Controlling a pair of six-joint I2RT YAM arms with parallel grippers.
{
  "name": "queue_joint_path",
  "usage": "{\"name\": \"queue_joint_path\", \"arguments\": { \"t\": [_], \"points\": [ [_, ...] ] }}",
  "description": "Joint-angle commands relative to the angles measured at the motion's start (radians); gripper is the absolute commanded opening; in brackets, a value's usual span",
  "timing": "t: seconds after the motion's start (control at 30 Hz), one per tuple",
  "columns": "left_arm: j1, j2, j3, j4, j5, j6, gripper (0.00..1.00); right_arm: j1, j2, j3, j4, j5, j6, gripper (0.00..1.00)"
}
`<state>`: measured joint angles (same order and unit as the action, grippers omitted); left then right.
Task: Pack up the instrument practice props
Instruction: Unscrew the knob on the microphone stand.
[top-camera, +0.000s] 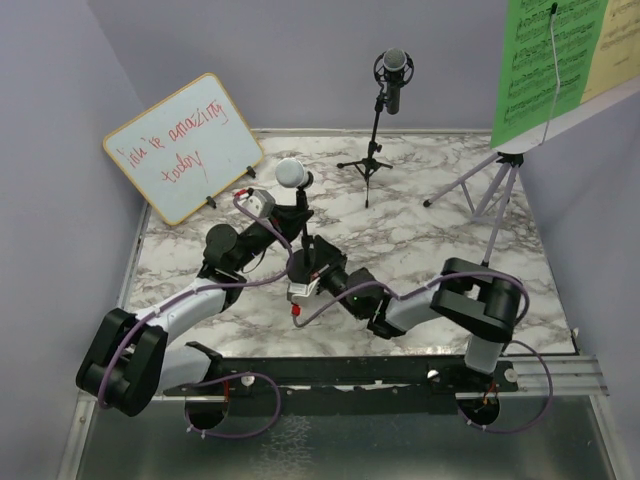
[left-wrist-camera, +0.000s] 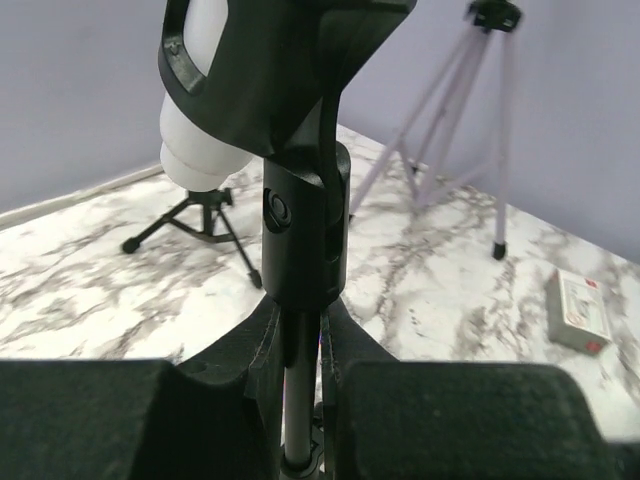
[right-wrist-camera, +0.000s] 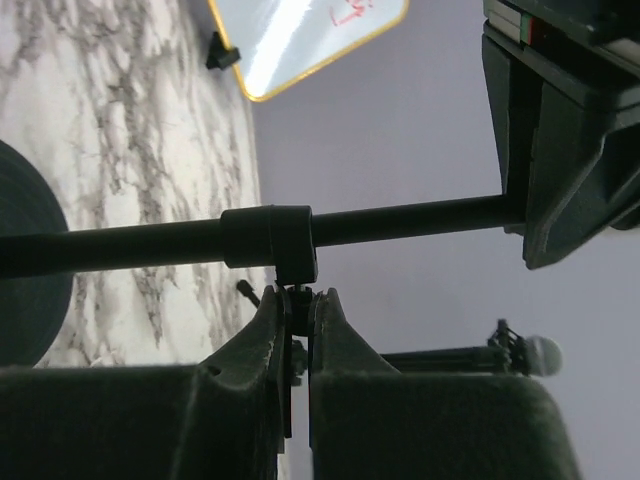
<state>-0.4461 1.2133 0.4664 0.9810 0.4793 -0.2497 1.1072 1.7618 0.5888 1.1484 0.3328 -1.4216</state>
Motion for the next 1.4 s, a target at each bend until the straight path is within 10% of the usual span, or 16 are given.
{"name": "queue_joint_path", "arguments": {
  "t": [0.0, 0.3, 0.53, 0.7, 1.0, 1.37],
  "points": [
    [-0.030, -0.057, -0.001, -0.047, -0.224, -0.028, 0.00, 0.035, 0.202, 0.036, 0.428, 0.233, -0.185, 0.01],
    [-0.037, -0.068, 0.000, -0.122, -0.278, 0.020, 0.00, 0.078, 0.335, 0.085, 0.591, 0.254, -0.268, 0.02],
    [-0.037, -0.063, 0.007, -0.150, -0.233, 0.051, 0.00, 0.081, 0.168, -0.002, 0.404, 0.250, -0.004, 0.59],
    [-0.037, -0.063, 0.012, -0.160, -0.202, 0.071, 0.00, 0.079, -0.075, -0.057, 0.032, 0.184, 0.402, 0.78],
    [-0.037, -0.058, 0.026, -0.168, -0.114, 0.079, 0.00, -0.140, -0.427, -0.012, -0.561, -0.280, 1.189, 0.84],
    [-0.037, -0.071, 0.032, -0.178, -0.028, 0.093, 0.00, -0.432, -0.435, 0.054, -0.587, -0.870, 1.649, 0.82]
  ]
}}
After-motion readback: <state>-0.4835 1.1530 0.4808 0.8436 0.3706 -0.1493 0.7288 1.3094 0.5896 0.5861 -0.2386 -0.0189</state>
